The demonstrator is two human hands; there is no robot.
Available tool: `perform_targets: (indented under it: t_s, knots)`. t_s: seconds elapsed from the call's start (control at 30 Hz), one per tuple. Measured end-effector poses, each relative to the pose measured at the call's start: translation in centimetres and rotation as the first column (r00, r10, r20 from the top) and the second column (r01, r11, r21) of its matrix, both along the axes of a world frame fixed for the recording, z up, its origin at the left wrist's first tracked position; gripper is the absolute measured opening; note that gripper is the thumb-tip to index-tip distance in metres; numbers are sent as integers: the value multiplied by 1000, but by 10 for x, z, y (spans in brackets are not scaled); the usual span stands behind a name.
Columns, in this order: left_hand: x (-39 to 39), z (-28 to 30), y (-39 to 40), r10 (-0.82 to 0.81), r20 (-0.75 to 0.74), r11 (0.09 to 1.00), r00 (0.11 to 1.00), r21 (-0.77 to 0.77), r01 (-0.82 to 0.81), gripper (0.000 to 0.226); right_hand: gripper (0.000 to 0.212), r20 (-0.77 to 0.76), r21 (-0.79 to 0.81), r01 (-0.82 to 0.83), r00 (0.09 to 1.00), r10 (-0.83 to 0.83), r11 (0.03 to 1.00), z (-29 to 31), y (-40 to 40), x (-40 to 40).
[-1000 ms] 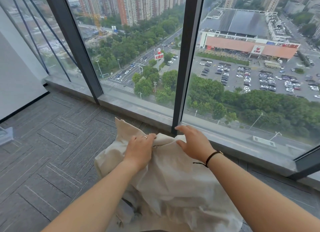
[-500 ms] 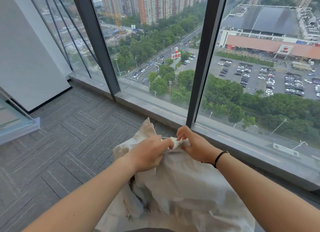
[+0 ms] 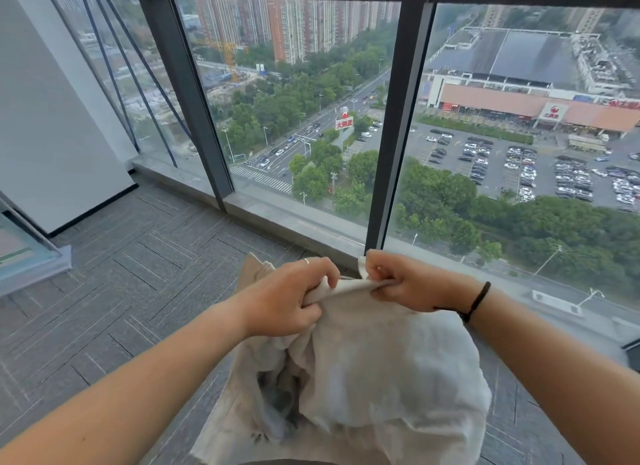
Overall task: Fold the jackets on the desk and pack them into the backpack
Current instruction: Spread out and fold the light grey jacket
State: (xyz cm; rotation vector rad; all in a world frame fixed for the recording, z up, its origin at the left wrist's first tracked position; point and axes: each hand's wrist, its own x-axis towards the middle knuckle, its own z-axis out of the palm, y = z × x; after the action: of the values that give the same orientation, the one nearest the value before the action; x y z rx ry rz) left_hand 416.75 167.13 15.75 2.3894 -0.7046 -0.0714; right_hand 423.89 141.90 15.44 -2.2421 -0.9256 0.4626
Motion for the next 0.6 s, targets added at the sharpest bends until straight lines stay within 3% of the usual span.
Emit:
perform_targets:
  t_s: [0.1,0.2,0.3,0.4,0.5,0.6]
  knots:
    - [-4,6,-2,-30,-68,998,997,58,34,49,39,24,-82,-95,995,98,992,15,-12,-10]
    - [-8,11,-7,-68,-91,974,994,211,86,46,38,-48,-193,-116,993,109,974,28,-22,-18]
    - [-13,13,-20,-81,-121,891,989,436,126,36,40,-104,-353,-171,984,143,920,25,-30,-24]
    - [-21,18,-35,-109,-157,808,982,561,179,40,51,-132,-491,-262,965,226,831,11,-33,-33]
    - [-27,37,-47,-115,-172,795,978,575,195,51,54,-145,-463,-286,958,246,839,17,-42,-43]
    - [-28,64,-61,-157,-136,806,978,555,207,50,52,-109,-341,-253,967,229,905,39,-61,-56]
